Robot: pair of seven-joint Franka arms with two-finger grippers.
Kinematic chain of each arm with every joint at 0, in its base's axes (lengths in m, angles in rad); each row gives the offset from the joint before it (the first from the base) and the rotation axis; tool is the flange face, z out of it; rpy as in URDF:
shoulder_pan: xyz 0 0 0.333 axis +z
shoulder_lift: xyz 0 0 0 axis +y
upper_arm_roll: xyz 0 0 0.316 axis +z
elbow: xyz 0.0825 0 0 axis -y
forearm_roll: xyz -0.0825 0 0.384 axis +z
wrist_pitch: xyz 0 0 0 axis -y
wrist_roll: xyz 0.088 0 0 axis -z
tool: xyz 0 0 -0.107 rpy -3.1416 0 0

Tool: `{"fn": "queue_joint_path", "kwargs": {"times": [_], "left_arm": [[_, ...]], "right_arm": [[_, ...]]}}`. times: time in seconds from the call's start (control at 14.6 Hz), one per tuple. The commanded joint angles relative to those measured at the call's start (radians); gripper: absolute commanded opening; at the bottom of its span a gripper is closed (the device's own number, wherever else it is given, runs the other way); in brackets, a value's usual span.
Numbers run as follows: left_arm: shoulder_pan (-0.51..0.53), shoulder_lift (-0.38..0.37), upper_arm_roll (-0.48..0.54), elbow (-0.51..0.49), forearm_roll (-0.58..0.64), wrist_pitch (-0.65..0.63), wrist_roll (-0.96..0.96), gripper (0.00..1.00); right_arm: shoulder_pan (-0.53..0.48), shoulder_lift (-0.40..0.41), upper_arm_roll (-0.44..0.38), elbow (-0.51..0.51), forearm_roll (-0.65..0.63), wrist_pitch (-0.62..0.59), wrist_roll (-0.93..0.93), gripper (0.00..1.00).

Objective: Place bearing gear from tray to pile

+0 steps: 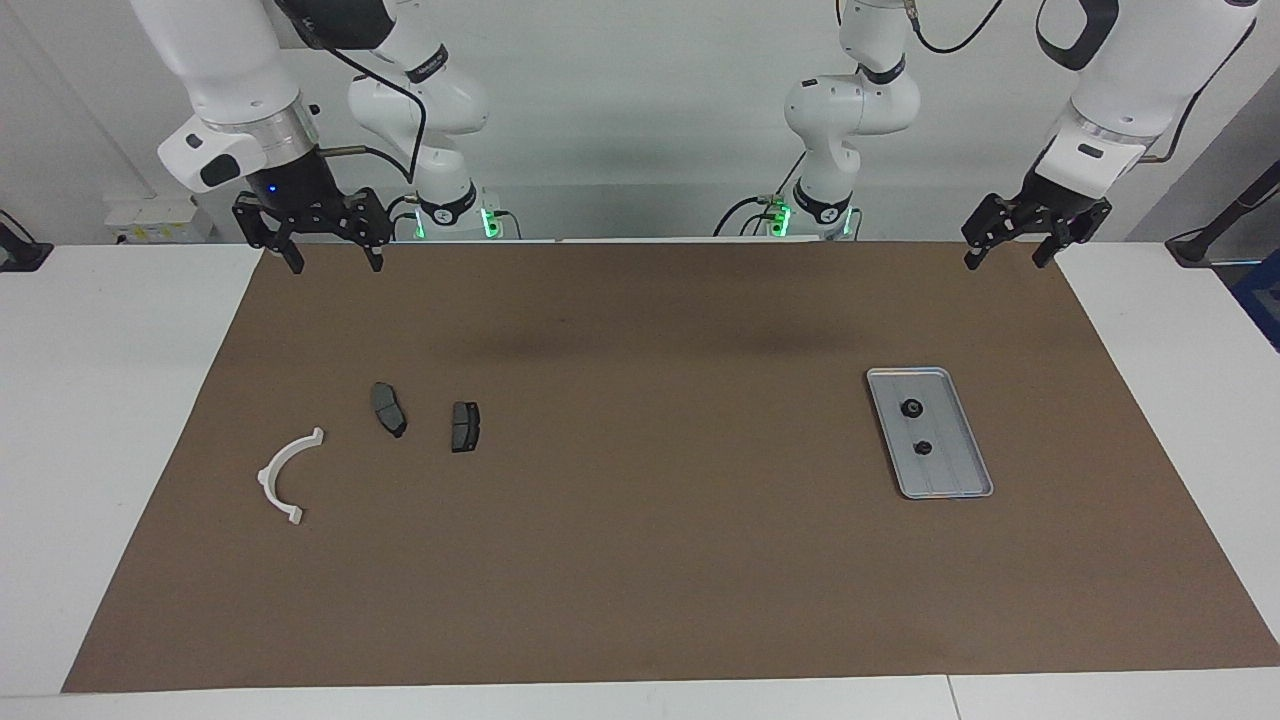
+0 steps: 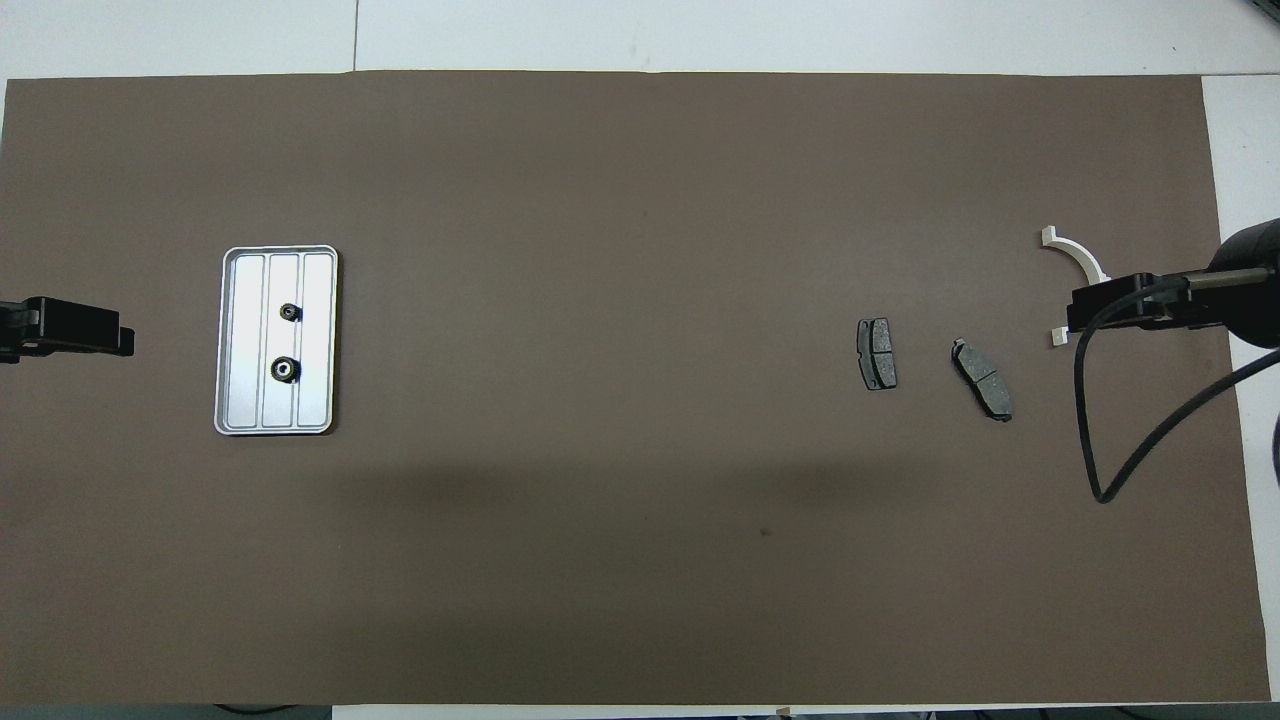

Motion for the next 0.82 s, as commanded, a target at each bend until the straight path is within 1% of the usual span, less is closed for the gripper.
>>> {"fn": "queue_joint_path", "kwargs": {"times": [0.0, 0.2, 0.41, 0.61, 0.68, 0.75], "left_arm": [[0.006, -0.034, 0.001, -0.035, 0.011, -0.015, -0.009, 1.00], [0.002, -0.035, -0.002, -0.041, 0.011, 0.002, -0.015, 1.00], [-0.005, -0.040, -0.004, -0.043, 0.011, -0.020, -0.030, 1.00], [-0.005, -0.066, -0.007, -0.040, 0.011, -0.030, -0.024, 1.00], [-0.017, -0.071, -0.010, -0.047, 0.013, -0.035, -0.026, 1.00], [-0.033, -0.089, -0.013, -0.089, 0.014, -0.032, -0.029, 1.00]], "right_arm": [[-0.014, -0.011, 0.002, -0.010, 0.024, 0.009, -0.021, 1.00], [-0.009, -0.011, 0.004, -0.011, 0.024, 0.018, -0.021, 1.00], [-0.005, -0.011, 0.005, -0.009, 0.024, 0.029, -0.021, 1.00], [-0.003, -0.011, 0.010, -0.009, 0.024, 0.035, -0.021, 1.00], [-0.002, -0.010, 0.010, -0.009, 0.024, 0.038, -0.021, 1.00], [-0.003, -0.010, 0.011, -0.011, 0.024, 0.041, -0.021, 1.00]]}}
